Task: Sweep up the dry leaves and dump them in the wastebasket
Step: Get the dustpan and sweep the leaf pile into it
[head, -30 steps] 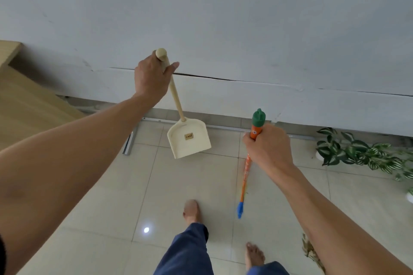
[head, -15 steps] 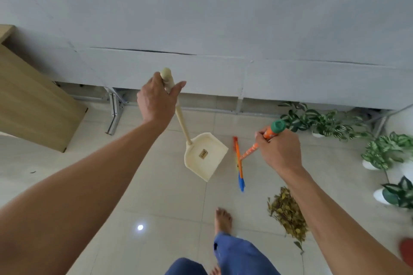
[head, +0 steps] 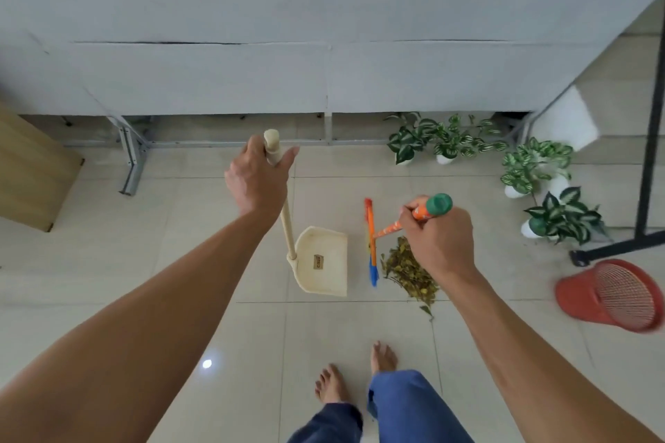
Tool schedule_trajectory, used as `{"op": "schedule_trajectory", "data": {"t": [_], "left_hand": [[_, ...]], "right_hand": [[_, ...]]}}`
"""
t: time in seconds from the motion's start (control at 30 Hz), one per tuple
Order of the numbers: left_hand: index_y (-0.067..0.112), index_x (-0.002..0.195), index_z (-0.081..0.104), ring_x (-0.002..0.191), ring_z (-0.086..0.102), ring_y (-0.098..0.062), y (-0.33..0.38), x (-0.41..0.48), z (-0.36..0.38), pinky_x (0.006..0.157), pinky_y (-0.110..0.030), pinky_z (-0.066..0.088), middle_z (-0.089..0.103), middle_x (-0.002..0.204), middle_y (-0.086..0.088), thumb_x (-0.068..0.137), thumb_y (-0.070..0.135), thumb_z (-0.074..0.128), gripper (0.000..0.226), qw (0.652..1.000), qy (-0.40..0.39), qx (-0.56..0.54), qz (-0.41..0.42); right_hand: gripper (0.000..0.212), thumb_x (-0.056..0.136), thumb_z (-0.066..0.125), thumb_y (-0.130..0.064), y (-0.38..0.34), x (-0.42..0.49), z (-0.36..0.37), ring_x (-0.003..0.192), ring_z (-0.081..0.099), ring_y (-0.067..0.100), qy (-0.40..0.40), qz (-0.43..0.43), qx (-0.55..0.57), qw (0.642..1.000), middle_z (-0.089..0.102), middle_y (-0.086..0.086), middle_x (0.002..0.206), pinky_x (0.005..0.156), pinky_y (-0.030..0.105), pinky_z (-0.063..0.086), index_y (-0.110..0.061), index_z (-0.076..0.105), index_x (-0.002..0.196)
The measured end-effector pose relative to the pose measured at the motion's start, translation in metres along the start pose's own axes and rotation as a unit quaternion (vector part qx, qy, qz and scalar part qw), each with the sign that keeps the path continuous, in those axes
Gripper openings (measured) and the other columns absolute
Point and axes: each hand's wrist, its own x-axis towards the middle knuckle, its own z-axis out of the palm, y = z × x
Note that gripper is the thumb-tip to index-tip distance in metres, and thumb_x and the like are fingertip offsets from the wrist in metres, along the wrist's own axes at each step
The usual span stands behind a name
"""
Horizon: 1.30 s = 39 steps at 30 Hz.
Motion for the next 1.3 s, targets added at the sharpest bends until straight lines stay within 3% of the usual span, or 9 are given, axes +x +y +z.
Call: {"op": "schedule_trajectory", "data": {"t": [0.37, 0.63, 0.8, 1.0, 1.2, 1.3], "left_hand": [[0.011, 0.084, 0.052, 0.059, 0.05, -0.024, 0.089, -0.081, 0.05, 0.058, -0.03, 0.039, 0.054, 0.069, 0.0, 0.082, 0.059, 0.061, 0.049, 0.998, -0.046, 0.004, 0.04], [0.01, 0.092, 0.053, 0.069, 0.047, -0.021, 0.122, -0.131, 0.093, 0.066, -0.031, 0.035, 0.052, 0.079, 0.0, 0.084, 0.057, 0.06, 0.048, 0.997, -0.064, 0.048, 0.02], [0.009, 0.097, 0.055, 0.073, 0.049, -0.023, 0.127, -0.149, 0.116, 0.07, -0.035, 0.039, 0.064, 0.09, -0.009, 0.083, 0.055, 0.062, 0.049, 0.996, -0.063, 0.052, -0.031], [0.008, 0.101, 0.056, 0.087, 0.061, -0.038, 0.127, -0.161, 0.129, 0.077, -0.043, 0.046, 0.066, 0.097, -0.015, 0.084, 0.055, 0.061, 0.05, 0.994, -0.067, 0.065, -0.052], [0.006, 0.1, 0.057, 0.089, 0.06, -0.038, 0.122, -0.157, 0.129, 0.08, -0.044, 0.046, 0.066, 0.097, -0.017, 0.084, 0.058, 0.059, 0.055, 0.994, -0.05, 0.054, -0.076], [0.006, 0.098, 0.057, 0.087, 0.06, -0.037, 0.115, -0.153, 0.125, 0.08, -0.045, 0.049, 0.066, 0.095, -0.016, 0.083, 0.059, 0.059, 0.056, 0.994, -0.039, 0.049, -0.089]], "right_hand": [[0.016, 0.086, 0.07, -0.017, 0.098, -0.059, -0.097, 0.046, 0.053, 0.001, 0.034, -0.064, 0.006, 0.997, 0.059, -0.009, 0.055, 0.045, 0.005, 0.034, -0.016, 0.071, 0.07], [0.016, 0.086, 0.07, -0.018, 0.161, -0.065, -0.16, 0.048, 0.05, 0.0, 0.045, -0.093, 0.027, 0.994, 0.055, -0.012, 0.056, 0.049, 0.007, 0.031, -0.015, 0.07, 0.07], [0.017, 0.087, 0.068, -0.018, 0.187, -0.065, -0.173, 0.049, 0.053, 0.01, 0.059, -0.124, 0.013, 0.99, 0.061, -0.004, 0.058, 0.047, 0.018, 0.039, -0.012, 0.071, 0.071], [0.016, 0.087, 0.07, -0.017, 0.211, -0.065, -0.183, 0.05, 0.049, 0.003, 0.064, -0.121, 0.018, 0.99, 0.06, -0.008, 0.062, 0.051, 0.005, 0.032, -0.012, 0.071, 0.072], [0.017, 0.088, 0.07, -0.018, 0.217, -0.062, -0.184, 0.051, 0.052, 0.004, 0.063, -0.123, 0.023, 0.99, 0.063, -0.005, 0.063, 0.05, 0.006, 0.035, -0.012, 0.071, 0.072], [0.019, 0.088, 0.069, -0.019, 0.216, -0.058, -0.182, 0.05, 0.053, 0.008, 0.063, -0.129, 0.02, 0.989, 0.062, -0.004, 0.061, 0.049, 0.013, 0.037, -0.012, 0.07, 0.071]]}}
